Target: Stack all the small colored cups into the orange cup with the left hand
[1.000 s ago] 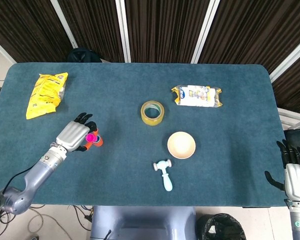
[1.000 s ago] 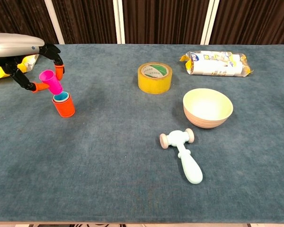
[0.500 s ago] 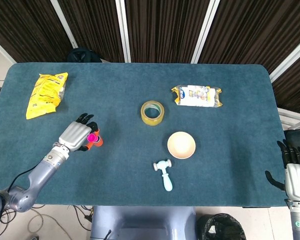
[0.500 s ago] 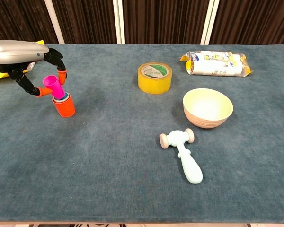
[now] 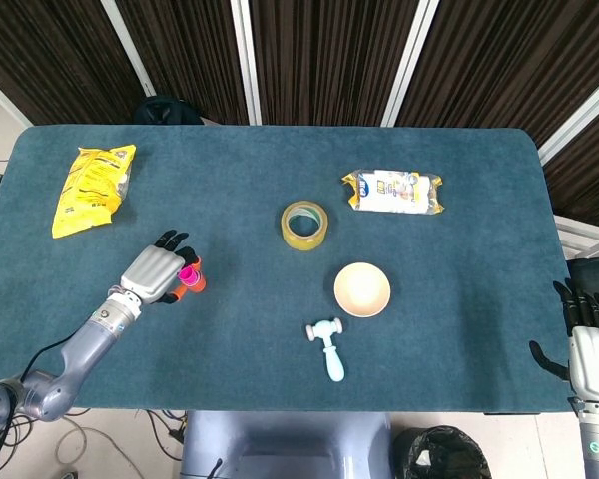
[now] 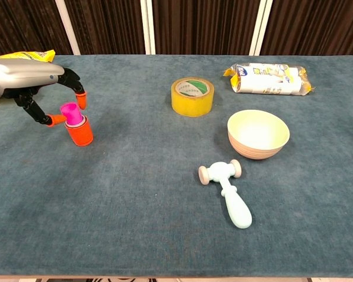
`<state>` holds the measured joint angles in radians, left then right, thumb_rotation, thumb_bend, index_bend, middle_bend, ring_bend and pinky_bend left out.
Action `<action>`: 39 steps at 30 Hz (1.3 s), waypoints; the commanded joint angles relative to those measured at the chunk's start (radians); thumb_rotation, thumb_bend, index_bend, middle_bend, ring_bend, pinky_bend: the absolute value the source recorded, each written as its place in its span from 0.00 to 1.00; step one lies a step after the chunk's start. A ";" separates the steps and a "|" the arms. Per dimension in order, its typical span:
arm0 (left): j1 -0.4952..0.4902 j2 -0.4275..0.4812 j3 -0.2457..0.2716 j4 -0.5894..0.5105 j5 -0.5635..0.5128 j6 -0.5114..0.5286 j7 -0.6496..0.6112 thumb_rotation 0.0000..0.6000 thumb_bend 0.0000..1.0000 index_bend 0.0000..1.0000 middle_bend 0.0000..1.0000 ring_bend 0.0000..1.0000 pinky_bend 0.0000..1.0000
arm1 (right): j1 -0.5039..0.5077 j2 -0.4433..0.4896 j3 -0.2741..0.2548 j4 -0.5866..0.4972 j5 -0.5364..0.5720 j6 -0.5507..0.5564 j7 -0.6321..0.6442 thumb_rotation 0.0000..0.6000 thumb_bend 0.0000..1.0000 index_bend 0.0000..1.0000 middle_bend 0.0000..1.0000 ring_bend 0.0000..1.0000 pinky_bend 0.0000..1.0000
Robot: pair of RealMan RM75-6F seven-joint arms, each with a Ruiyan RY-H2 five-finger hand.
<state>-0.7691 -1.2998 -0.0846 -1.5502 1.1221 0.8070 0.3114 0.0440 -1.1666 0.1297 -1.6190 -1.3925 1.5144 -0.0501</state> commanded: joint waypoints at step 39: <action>0.545 0.087 0.150 -0.048 0.186 0.766 -0.212 1.00 0.29 0.08 0.08 0.00 0.00 | 0.003 0.006 -0.011 -0.001 -0.013 -0.010 -0.013 1.00 0.32 0.09 0.08 0.13 0.09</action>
<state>-0.2359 -1.2228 0.0560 -1.6056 1.2849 1.5715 0.1263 0.0470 -1.1609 0.1192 -1.6199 -1.4050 1.5049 -0.0635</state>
